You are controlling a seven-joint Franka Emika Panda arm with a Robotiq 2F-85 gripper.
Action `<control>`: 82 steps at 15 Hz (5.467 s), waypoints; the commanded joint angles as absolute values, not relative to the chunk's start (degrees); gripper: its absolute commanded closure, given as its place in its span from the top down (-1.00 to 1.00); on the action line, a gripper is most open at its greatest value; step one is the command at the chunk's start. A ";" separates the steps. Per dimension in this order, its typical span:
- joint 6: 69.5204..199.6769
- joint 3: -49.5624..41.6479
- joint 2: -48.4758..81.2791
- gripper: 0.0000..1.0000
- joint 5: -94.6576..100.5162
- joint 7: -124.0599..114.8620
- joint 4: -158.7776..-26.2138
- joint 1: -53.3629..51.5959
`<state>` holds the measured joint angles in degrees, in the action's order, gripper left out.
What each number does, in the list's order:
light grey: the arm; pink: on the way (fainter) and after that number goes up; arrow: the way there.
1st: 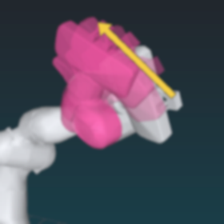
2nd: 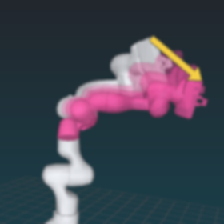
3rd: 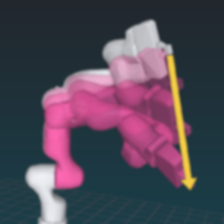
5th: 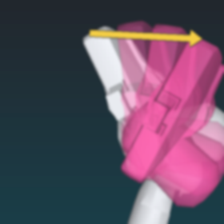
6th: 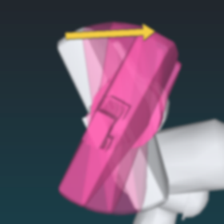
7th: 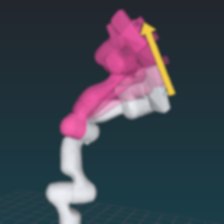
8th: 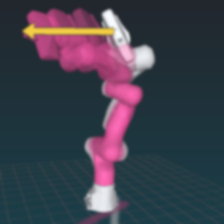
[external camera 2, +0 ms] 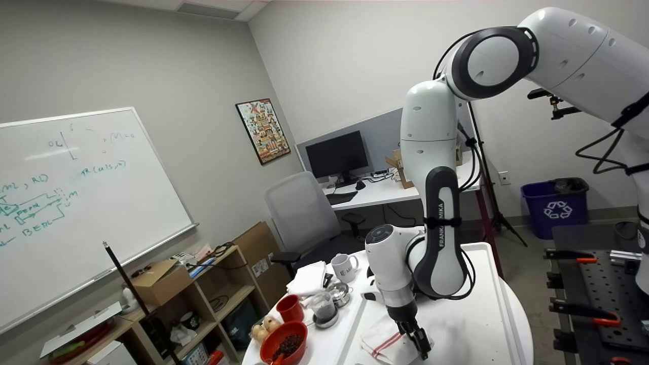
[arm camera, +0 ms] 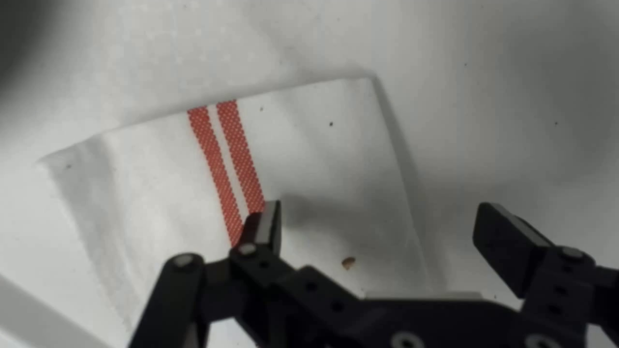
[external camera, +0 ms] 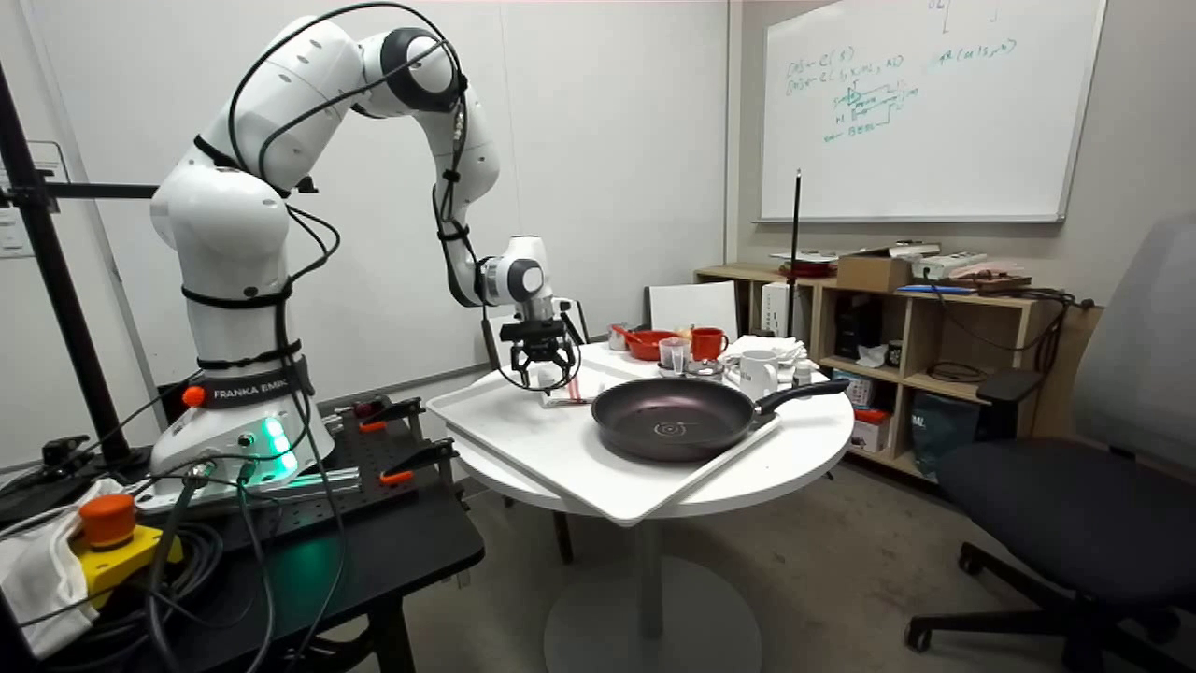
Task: Pick up the white and red towel and use it to wipe the black pan, set the towel down on the tray
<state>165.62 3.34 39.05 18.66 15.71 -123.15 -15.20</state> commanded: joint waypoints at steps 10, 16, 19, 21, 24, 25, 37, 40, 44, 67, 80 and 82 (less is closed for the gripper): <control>165.18 -0.01 39.50 1.00 21.55 13.73 -122.84 -17.48; 164.76 -2.02 40.82 1.00 23.01 13.36 -122.11 -18.90; 164.87 -2.76 41.36 1.00 23.55 13.29 -122.10 -19.48; 164.79 -3.14 41.68 1.00 24.03 13.14 -122.00 -19.78; 165.02 -3.70 41.64 0.50 24.68 12.67 -122.18 -20.28; 165.10 -3.74 41.61 0.47 24.85 12.58 -122.22 -20.31; 165.08 -3.25 41.36 -0.92 25.12 13.35 -121.92 -19.44; 165.96 -2.85 39.67 -0.93 25.09 13.32 -123.35 -19.27; 169.74 -3.67 34.47 -0.93 25.67 12.24 -127.38 -20.39; 173.78 11.88 12.91 -0.93 -4.85 17.59 -133.31 8.31; 153.27 18.48 18.43 -0.93 -33.83 32.15 -120.15 26.95; 149.54 15.31 20.56 -0.93 -32.76 31.07 -118.47 25.30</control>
<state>154.54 20.51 17.22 -31.50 31.11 -122.31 29.43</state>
